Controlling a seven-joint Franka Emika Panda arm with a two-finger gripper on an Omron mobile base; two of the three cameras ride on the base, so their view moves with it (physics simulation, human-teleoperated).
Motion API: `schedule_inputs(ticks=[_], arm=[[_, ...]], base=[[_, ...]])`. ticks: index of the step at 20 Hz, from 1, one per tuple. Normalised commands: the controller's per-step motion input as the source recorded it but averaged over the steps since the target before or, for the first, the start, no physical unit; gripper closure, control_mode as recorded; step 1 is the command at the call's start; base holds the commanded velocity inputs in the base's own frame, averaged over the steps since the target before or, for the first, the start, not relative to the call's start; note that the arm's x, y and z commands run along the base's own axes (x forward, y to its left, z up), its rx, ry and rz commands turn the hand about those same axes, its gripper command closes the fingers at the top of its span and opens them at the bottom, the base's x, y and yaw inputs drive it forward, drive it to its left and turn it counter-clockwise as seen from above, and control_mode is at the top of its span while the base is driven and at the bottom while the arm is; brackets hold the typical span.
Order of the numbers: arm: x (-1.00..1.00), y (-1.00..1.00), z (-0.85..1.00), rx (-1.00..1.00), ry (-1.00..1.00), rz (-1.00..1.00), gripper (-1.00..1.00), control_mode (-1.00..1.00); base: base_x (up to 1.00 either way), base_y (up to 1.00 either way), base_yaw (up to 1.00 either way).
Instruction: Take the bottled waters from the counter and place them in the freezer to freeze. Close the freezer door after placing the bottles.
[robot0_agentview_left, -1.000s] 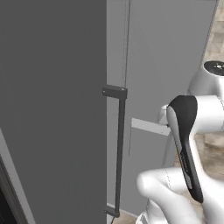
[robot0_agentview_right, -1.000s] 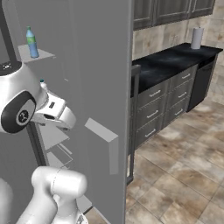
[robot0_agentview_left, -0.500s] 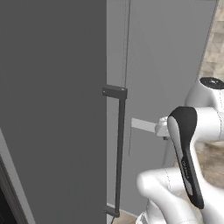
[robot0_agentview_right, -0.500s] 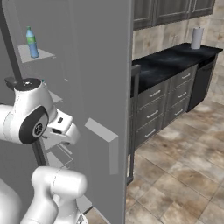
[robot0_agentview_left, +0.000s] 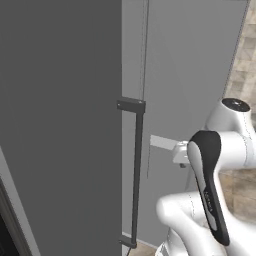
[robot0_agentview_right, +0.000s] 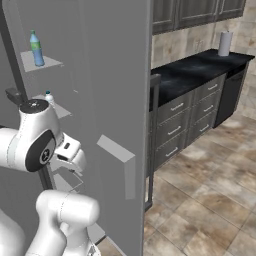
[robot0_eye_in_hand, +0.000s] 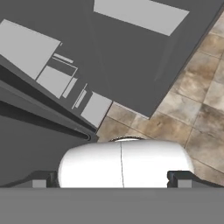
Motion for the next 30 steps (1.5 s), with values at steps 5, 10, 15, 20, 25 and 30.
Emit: schedule_inputs(ticks=[5, 10, 15, 20, 25, 30], arm=[[-0.02, 0.0, 0.0, 0.0, 0.0, 0.0, -1.0, -1.0], [0.0, 0.0, 0.0, 0.0, 0.0, 0.0, -1.0, 1.0], [0.0, 0.0, 0.0, 0.0, 0.0, 0.0, -1.0, 1.0], [0.0, 0.0, 0.0, 0.0, 0.0, 0.0, -1.0, 1.0], [0.0, 0.0, 0.0, 0.0, 0.0, 0.0, -1.0, 1.0], [0.0, 0.0, 0.0, 0.0, 0.0, 0.0, -1.0, 1.0]], base=[[0.0, 0.0, 0.0], [-0.45, -0.02, 0.0], [-0.68, -0.25, 0.0], [-0.57, -0.69, 0.18], [-0.16, -0.68, 0.5], [0.08, -0.47, 0.87]])
